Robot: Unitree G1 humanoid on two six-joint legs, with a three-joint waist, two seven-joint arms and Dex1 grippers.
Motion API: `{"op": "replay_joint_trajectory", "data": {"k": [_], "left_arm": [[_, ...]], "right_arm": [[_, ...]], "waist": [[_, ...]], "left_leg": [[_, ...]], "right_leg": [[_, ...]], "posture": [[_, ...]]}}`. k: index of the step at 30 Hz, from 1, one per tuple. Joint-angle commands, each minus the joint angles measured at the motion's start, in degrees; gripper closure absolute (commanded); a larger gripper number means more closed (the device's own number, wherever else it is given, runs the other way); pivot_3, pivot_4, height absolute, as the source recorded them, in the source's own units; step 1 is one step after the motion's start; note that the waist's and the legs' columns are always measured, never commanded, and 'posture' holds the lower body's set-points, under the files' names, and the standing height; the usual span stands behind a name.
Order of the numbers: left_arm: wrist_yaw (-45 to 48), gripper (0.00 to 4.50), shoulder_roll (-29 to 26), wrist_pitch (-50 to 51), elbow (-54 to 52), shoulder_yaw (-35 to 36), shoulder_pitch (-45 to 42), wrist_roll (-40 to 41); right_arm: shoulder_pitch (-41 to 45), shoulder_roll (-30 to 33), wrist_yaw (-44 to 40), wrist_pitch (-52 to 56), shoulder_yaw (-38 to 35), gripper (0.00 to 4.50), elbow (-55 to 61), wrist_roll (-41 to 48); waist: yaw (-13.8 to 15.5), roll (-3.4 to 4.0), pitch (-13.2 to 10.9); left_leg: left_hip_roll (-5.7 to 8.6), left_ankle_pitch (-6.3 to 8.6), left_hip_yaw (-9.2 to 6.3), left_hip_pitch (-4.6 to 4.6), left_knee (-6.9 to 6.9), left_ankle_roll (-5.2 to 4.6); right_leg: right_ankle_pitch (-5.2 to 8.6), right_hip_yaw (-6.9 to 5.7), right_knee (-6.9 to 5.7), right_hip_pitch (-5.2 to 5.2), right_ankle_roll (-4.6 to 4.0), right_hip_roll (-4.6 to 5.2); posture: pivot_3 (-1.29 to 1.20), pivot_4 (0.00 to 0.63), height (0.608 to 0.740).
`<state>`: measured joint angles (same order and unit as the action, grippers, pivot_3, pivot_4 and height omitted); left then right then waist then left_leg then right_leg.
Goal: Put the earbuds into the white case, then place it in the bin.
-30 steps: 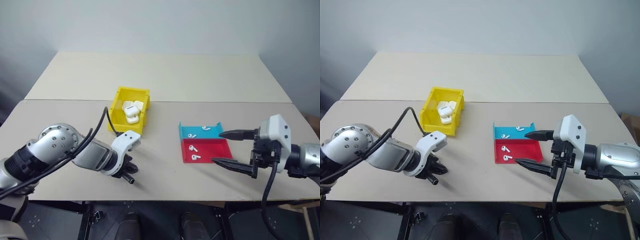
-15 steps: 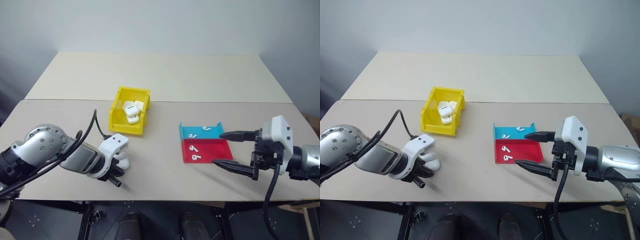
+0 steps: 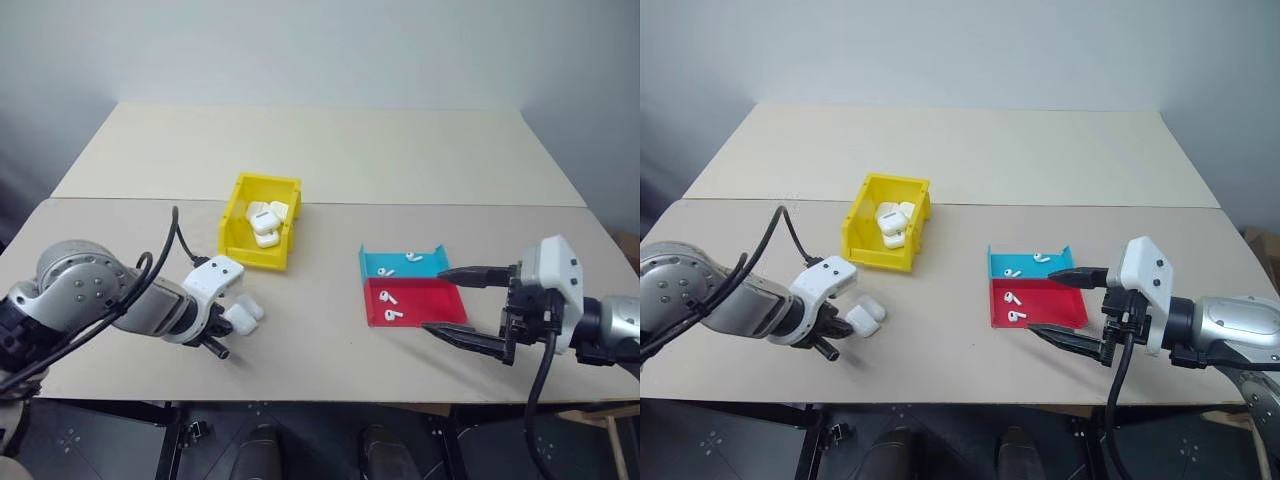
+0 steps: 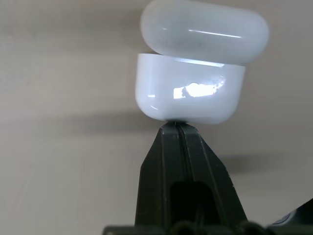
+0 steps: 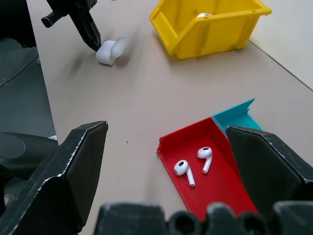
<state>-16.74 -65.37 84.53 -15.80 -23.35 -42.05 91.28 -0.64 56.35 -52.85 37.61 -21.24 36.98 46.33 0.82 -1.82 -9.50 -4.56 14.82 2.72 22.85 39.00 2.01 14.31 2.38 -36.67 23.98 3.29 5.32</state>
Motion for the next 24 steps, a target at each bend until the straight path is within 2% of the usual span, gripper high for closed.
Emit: {"op": "replay_joint_trajectory", "data": {"k": [1,3,9,10,13,16,19,24], "left_arm": [[3.52,4.49,0.24,1.79,-1.09,4.07,0.03,-3.27],[6.29,4.49,-0.27,2.54,-2.31,5.73,0.42,-5.01],[25.03,4.49,-11.39,5.44,-9.12,12.35,1.73,-10.0],[27.97,4.32,-12.8,5.61,-9.64,12.82,1.39,-11.13],[34.05,3.62,-13.95,5.13,-10.73,13.17,-0.25,-15.37],[38.0,2.63,-11.67,6.98,-9.95,11.75,-3.43,-17.69],[40.79,1.66,-9.77,7.97,-9.27,7.31,-7.57,-18.52],[46.18,0.14,-8.88,7.97,-8.25,-4.68,-15.37,-21.23]], "right_arm": [[-0.3,-0.51,0.64,-0.23,-2.52,0.0,2.41,1.54],[-0.72,-0.6,0.86,-0.07,-2.8,0.0,2.85,1.77],[-2.5,-0.21,0.2,-0.16,-4.48,0.0,3.12,2.36],[-2.49,-0.19,0.13,-0.25,-4.41,0.0,2.99,2.36],[-1.73,-0.24,0.0,-0.6,-3.37,0.0,2.31,2.04],[-0.56,-0.3,0.2,-0.73,-2.02,0.0,1.74,1.53],[0.45,-0.25,0.17,-0.7,-1.2,0.0,1.37,1.29],[0.7,-0.29,0.05,-0.72,-1.01,0.0,1.38,1.28]], "waist": [[-0.1,0.0,0.0],[-0.1,0.0,0.0],[-0.23,-0.02,-0.01],[-0.15,-0.02,-0.01],[0.11,-0.02,-0.01],[0.29,-0.06,0.0],[0.21,-0.07,0.0],[-0.07,-0.07,0.0]], "left_leg": [[0.0,0.0,0.0,0.0,0.0,0.0],[0.0,0.0,0.0,0.0,0.0,0.0],[-0.01,0.0,0.02,0.08,-0.05,0.0],[0.0,0.0,0.04,0.03,-0.05,0.0],[0.0,0.0,0.05,-0.03,-0.04,0.0],[0.0,0.0,0.02,0.0,-0.03,0.0],[0.01,0.0,0.02,0.05,-0.02,0.0],[0.01,0.01,0.0,0.1,-0.03,-0.02]], "right_leg": [[0.0,0.0,0.0,0.0,0.0,0.0],[0.0,0.0,-0.01,0.01,0.0,0.0],[0.0,0.01,0.0,0.13,0.0,-0.01],[0.0,0.01,0.0,0.08,0.0,0.0],[0.01,0.0,-0.02,0.0,0.0,0.0],[0.01,-0.02,-0.01,0.0,0.0,0.0],[0.01,-0.01,0.0,0.04,0.0,0.0],[0.01,0.01,0.01,0.08,0.0,-0.01]], "posture": [[0.0,0.15,0.74],[0.0,0.15,0.74],[0.0,0.15,0.74],[0.0,0.15,0.74],[0.0,0.15,0.74],[0.0,0.15,0.74],[0.0,0.15,0.74],[0.0,0.15,0.74]]}}
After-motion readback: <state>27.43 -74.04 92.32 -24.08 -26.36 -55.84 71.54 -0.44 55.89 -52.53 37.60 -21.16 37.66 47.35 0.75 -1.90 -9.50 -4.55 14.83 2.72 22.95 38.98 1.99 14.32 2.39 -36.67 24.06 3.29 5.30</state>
